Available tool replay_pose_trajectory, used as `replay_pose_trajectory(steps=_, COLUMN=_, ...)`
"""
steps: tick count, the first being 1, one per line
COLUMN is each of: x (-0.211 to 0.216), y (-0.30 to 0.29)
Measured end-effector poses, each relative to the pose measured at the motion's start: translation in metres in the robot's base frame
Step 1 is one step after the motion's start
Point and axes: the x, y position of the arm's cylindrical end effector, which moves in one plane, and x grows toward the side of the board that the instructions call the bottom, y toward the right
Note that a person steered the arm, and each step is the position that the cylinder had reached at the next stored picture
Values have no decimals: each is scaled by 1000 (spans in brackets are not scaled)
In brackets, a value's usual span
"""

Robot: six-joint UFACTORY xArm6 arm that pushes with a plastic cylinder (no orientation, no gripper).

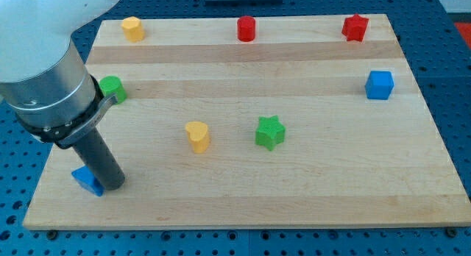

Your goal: Point your arm to the yellow heart

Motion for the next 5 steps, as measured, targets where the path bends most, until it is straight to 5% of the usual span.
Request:
replay_pose_trajectory(steps=3, x=-11, y=27)
replay_pose_trajectory(steps=5, x=-68, y=43)
